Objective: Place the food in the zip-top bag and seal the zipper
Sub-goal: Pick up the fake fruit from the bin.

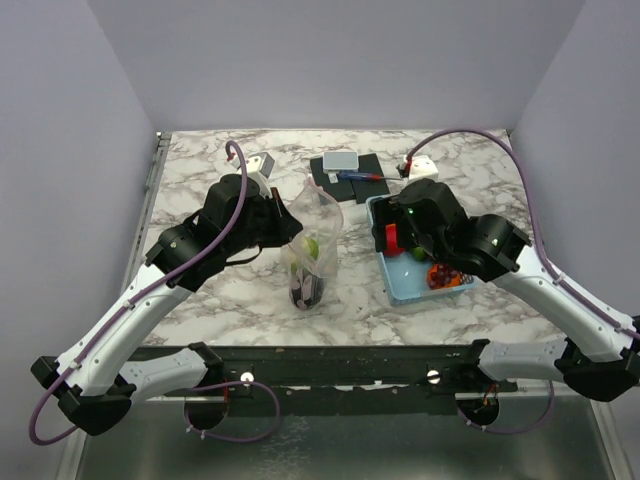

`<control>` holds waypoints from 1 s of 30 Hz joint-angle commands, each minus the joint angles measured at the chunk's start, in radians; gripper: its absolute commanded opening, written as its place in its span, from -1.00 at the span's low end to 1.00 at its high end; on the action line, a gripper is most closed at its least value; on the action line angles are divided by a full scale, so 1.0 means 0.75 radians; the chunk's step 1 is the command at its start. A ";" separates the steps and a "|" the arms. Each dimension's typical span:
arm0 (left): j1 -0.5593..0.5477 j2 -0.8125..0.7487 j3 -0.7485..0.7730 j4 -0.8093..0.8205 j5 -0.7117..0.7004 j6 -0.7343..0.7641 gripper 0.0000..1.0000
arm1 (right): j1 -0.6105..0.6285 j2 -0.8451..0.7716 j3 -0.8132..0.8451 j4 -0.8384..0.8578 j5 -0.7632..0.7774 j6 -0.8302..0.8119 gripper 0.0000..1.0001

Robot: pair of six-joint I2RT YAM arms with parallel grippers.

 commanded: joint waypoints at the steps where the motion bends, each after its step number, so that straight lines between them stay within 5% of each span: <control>1: -0.001 -0.002 -0.012 0.028 -0.031 -0.003 -1.00 | -0.030 -0.079 -0.125 -0.081 0.119 0.079 0.96; 30: -0.001 -0.010 -0.032 0.027 -0.045 0.031 -1.00 | -0.788 0.039 -0.720 0.228 -0.085 0.191 0.90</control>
